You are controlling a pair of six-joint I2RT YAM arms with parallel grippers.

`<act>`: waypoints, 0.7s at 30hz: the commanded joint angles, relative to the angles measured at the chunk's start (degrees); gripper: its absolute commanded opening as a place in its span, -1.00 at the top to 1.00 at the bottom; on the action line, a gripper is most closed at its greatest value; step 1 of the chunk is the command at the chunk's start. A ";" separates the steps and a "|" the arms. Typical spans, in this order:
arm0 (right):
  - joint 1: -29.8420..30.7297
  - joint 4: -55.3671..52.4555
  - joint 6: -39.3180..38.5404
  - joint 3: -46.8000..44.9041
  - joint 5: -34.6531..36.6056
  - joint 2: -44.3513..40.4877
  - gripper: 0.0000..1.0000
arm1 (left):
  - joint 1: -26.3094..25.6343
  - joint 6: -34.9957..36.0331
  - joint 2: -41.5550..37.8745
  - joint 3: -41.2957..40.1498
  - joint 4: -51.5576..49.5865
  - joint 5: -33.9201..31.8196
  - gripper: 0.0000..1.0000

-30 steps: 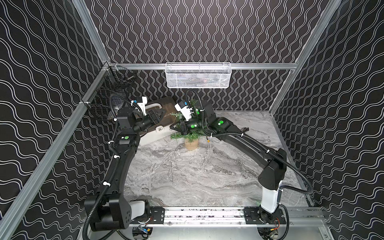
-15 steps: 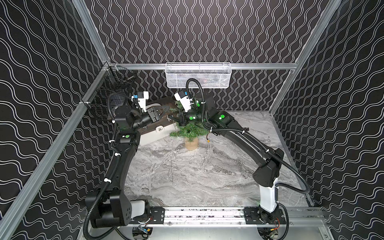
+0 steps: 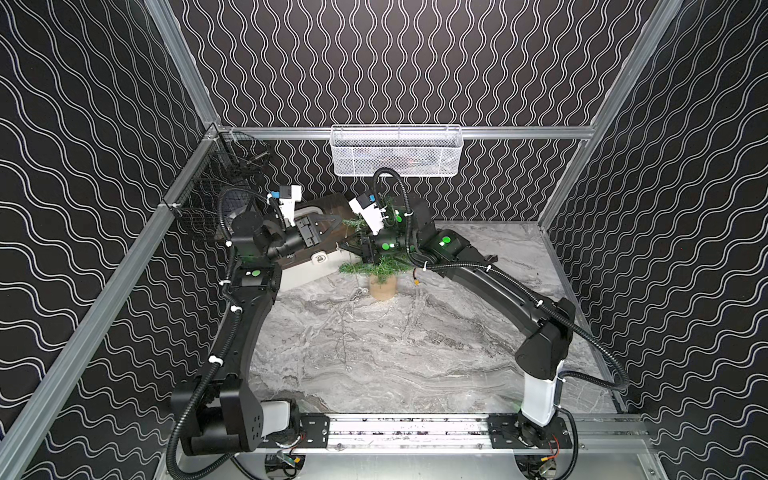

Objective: Remove string lights from the small christmas tree
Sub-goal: Remove the light string from the Christmas tree.

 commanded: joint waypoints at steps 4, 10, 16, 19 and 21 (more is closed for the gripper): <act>0.09 2.92 -1.09 -0.69 -2.09 -0.57 0.97 | -1.42 7.91 0.54 2.60 -8.98 1.55 0.37; 0.17 3.69 -0.73 -2.04 -2.12 -1.12 0.93 | -2.37 6.08 2.55 3.01 -6.91 2.22 0.37; 0.17 3.20 -1.27 -1.71 -1.41 -0.81 0.91 | -2.92 7.17 3.37 3.32 -9.19 2.68 0.30; 0.17 3.21 -1.03 -1.21 -1.57 -0.59 0.90 | -3.31 8.83 3.39 3.80 -11.25 1.85 0.33; 0.17 3.27 -0.76 -1.16 -1.68 -0.66 0.90 | -3.44 8.75 3.60 3.85 -11.07 1.11 0.46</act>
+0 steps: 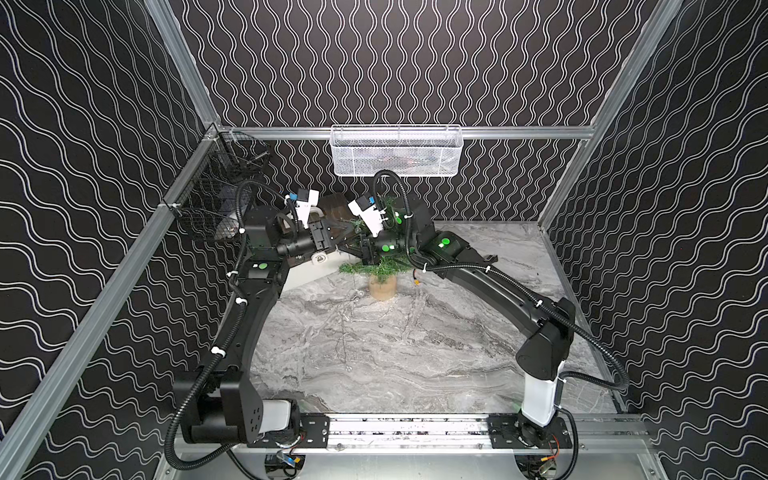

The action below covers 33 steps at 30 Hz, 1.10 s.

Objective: Remove string lights from the small christmas tree
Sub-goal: Remove the light string from the Christmas tree.

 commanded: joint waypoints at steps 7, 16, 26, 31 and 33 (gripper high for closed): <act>0.13 1.48 -0.70 -1.14 0.38 -1.20 0.85 | -0.17 8.47 -0.32 3.95 -9.37 -6.62 1.00; -0.30 2.98 -0.29 -8.94 3.95 -4.98 0.14 | -0.17 13.80 1.05 13.13 -19.93 -11.60 1.00; -5.63 5.80 7.95 -13.34 17.20 -5.71 -0.19 | -0.47 13.19 3.51 18.44 -21.45 -11.21 1.00; -5.94 6.97 8.85 -15.19 16.38 -6.78 -0.18 | -0.43 15.43 5.00 21.94 -24.20 -13.18 1.00; -5.87 7.94 9.27 -16.41 15.52 -7.67 -0.17 | -0.34 16.35 5.90 23.79 -25.55 -14.13 1.00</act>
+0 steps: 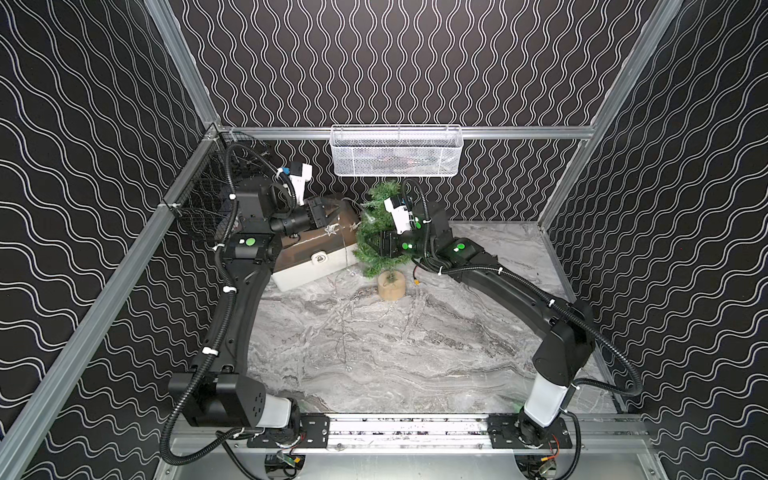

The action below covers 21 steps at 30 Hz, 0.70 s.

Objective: Remove string lights from the small christmas tree
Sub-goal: Remove the light string from the Christmas tree.

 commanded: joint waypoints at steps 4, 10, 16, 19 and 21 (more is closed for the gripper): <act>0.14 3.01 1.76 -2.80 -0.04 -3.38 -0.17 | 0.57 2.42 0.80 1.88 -0.80 -3.33 1.00; 0.12 1.10 1.67 -4.03 3.89 -4.59 -0.16 | 3.87 4.16 -1.04 1.55 -7.64 -11.22 1.00; 0.08 0.80 2.47 -5.53 6.01 -5.77 -0.16 | 4.49 9.60 -7.57 -2.04 -17.66 -27.55 1.00; 0.11 0.90 2.57 -5.61 5.27 -6.27 -0.16 | 4.28 9.18 -12.14 -5.80 -18.57 -32.42 1.00; 0.11 0.42 2.55 -5.06 4.19 -6.49 -0.16 | 3.56 7.87 -16.21 -9.70 -17.38 -34.02 1.00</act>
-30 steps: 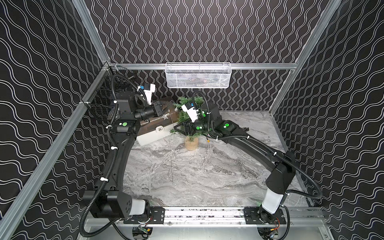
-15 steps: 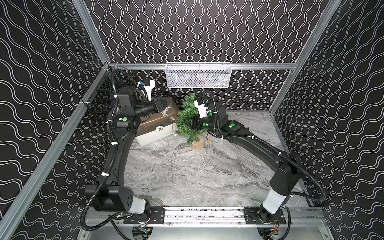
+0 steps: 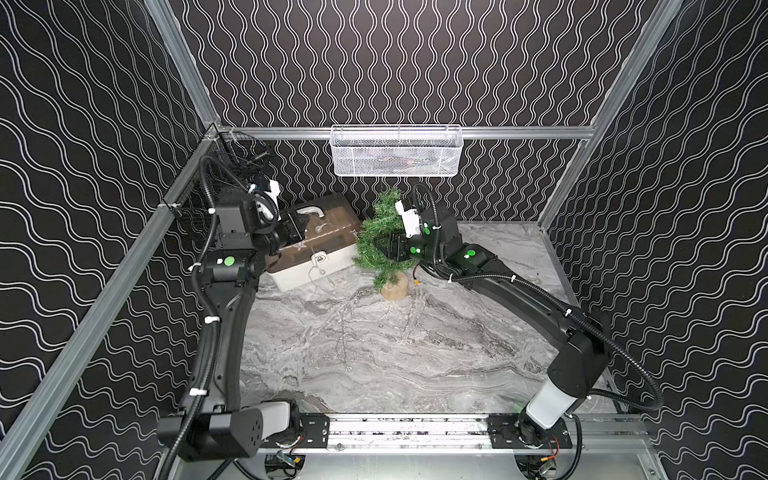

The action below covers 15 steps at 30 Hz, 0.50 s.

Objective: Remove string lights from the small christmas tree
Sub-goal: Remove the light string from the Christmas tree.

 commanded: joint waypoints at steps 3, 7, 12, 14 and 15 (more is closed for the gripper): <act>0.03 0.01 0.65 0.52 -1.53 -1.13 -0.16 | -2.30 1.18 -7.90 -5.08 -3.25 -11.35 1.00; 0.04 -0.28 0.47 0.58 -2.15 -1.19 -0.16 | -3.18 3.15 -10.19 -4.39 -6.60 -21.75 1.00; 0.21 -1.10 0.43 1.10 -2.69 -0.88 -0.16 | -3.18 2.63 -7.21 -5.27 -4.53 -20.16 1.00; 0.30 -1.10 0.38 1.03 -3.27 -1.21 -0.17 | -3.18 1.98 -5.42 -6.45 -2.25 -19.27 1.00; 0.38 -1.23 0.31 1.03 -3.69 -1.40 -0.17 | -3.16 1.37 -4.36 -6.60 -1.52 -19.20 1.00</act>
